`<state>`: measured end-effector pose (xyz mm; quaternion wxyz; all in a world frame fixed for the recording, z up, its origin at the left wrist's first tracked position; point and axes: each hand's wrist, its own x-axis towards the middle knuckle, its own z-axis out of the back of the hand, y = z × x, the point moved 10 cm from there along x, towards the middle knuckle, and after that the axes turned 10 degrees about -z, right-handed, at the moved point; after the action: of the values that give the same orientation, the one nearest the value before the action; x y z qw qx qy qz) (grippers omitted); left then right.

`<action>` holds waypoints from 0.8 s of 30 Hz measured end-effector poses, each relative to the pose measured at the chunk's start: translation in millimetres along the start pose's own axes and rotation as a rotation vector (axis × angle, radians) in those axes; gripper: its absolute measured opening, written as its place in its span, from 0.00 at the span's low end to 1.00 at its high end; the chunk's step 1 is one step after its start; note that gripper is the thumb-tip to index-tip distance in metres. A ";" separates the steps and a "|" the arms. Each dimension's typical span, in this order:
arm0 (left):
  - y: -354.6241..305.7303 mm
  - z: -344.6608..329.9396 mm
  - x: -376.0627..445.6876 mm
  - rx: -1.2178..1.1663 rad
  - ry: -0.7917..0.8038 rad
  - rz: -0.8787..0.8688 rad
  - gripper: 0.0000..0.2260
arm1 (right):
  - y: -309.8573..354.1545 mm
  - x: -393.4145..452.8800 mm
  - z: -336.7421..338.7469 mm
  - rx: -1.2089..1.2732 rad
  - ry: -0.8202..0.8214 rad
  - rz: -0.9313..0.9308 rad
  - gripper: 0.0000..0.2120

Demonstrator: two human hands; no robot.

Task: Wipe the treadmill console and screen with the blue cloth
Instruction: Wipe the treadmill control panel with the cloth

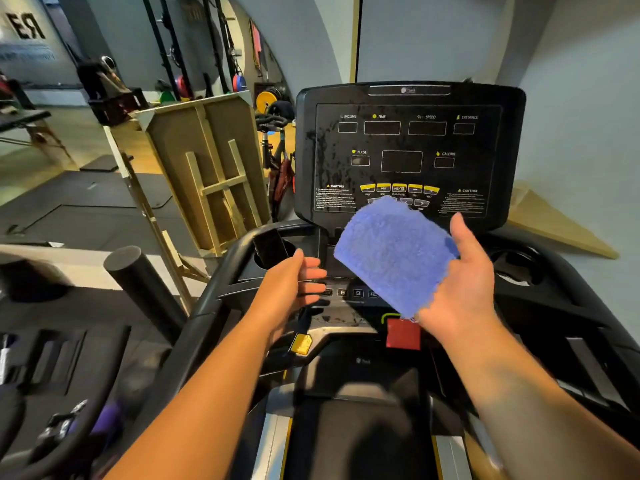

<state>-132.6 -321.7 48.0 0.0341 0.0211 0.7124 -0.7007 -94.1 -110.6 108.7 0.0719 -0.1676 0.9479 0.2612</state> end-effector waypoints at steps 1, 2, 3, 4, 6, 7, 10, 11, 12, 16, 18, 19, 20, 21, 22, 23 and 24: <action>2.9 2.0 1.7 -0.008 -0.008 0.005 0.20 | -2.1 2.0 1.7 -0.001 -0.019 -0.002 0.23; 6.4 3.2 3.4 -0.005 -0.018 0.013 0.20 | -9.4 5.7 7.3 0.000 -0.045 -0.023 0.23; 11.8 5.4 4.5 0.003 -0.033 0.027 0.19 | -19.3 9.4 15.6 0.000 -0.090 -0.056 0.23; 18.1 8.1 4.6 0.005 -0.054 0.045 0.18 | -28.7 12.8 25.5 0.002 -0.136 -0.083 0.23; 31.9 20.0 4.2 0.080 -0.103 0.028 0.16 | -44.8 15.2 40.3 -0.018 -0.202 -0.135 0.22; 36.2 28.5 3.7 0.193 -0.117 -0.017 0.14 | -50.0 15.7 47.3 -0.035 -0.237 -0.149 0.20; 44.7 49.2 -4.2 0.543 -0.132 -0.159 0.11 | -48.0 19.2 63.5 -0.109 -0.330 -0.088 0.16; 52.9 52.2 -5.7 0.599 -0.113 -0.181 0.10 | -42.2 19.8 67.5 -0.172 -0.381 -0.040 0.15; 60.8 53.2 -7.4 0.653 -0.087 -0.191 0.10 | -33.9 19.5 72.9 -0.299 -0.470 0.016 0.13; 100.2 61.7 -11.0 0.885 -0.007 -0.134 0.11 | 1.0 16.3 64.9 -0.943 -0.730 0.333 0.12; 109.4 68.4 -13.8 0.965 -0.011 -0.091 0.12 | -7.6 21.0 26.8 -1.350 -0.565 0.588 0.06; 110.6 70.6 -14.6 0.983 -0.016 -0.086 0.13 | -24.5 29.9 18.0 -1.550 -0.475 0.669 0.09; 111.3 71.4 -14.9 0.997 -0.016 -0.086 0.13 | -51.8 43.7 19.8 -1.741 -0.388 0.636 0.16; 111.8 71.1 -15.0 1.010 -0.011 -0.090 0.14 | -82.5 59.4 33.6 -1.952 -0.360 0.511 0.24; 111.3 70.5 -15.4 1.024 -0.007 -0.096 0.14 | -106.8 71.1 52.0 -2.142 -0.419 0.412 0.31; 111.9 70.3 -15.6 1.036 -0.012 -0.099 0.15 | -123.3 77.5 63.8 -2.279 -0.487 0.342 0.36; 112.0 70.6 -16.1 1.045 -0.024 -0.100 0.15 | -133.4 80.9 69.5 -2.348 -0.525 0.296 0.39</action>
<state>-106.6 -390.1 -63.4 -0.0061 -0.0067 0.2677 -0.9635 -118.8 -204.9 -31.5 0.0356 0.0372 0.1007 0.9936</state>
